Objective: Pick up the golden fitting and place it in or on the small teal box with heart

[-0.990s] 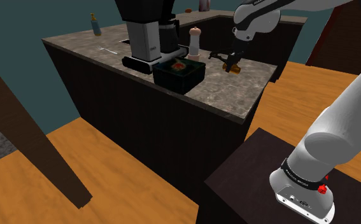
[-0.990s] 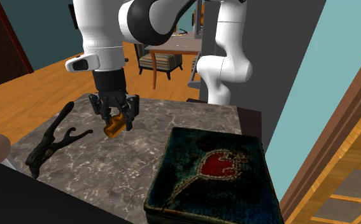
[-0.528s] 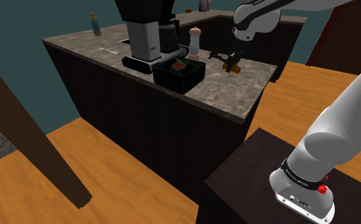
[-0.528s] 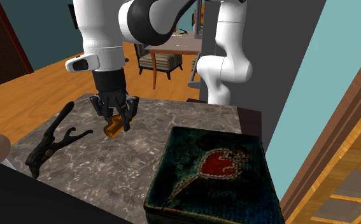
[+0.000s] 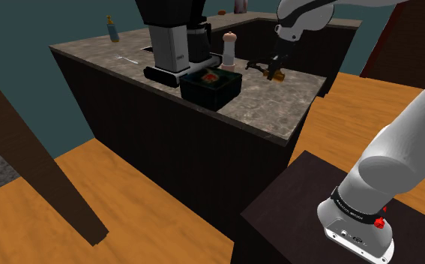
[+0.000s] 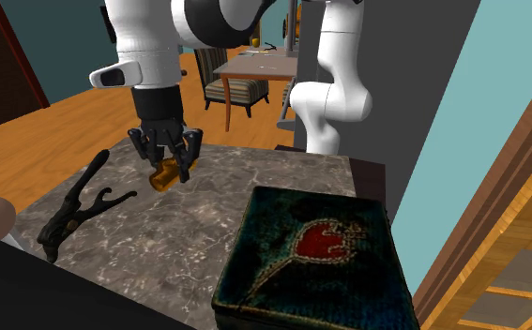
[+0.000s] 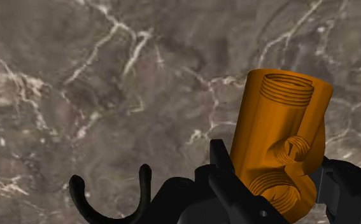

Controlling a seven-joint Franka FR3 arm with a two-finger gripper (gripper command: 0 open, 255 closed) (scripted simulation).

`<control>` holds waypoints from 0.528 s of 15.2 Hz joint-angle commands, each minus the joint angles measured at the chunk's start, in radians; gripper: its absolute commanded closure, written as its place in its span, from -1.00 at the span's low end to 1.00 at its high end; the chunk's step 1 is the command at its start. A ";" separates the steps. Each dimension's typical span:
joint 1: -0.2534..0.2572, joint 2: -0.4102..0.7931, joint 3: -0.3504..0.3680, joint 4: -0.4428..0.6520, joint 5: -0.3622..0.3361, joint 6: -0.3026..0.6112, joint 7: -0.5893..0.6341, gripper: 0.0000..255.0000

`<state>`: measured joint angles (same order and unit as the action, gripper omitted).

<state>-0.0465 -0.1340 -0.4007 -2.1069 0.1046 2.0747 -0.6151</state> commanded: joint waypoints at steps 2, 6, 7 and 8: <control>0.000 -0.009 0.002 0.031 -0.006 -0.039 0.009 1.00; 0.000 -0.018 0.004 0.076 -0.012 -0.092 0.018 1.00; 0.000 -0.020 0.005 0.087 -0.014 -0.105 0.021 1.00; 0.000 -0.022 0.005 0.099 -0.015 -0.118 0.023 1.00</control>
<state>-0.0467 -0.1560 -0.3962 -2.0241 0.0906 1.9729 -0.5954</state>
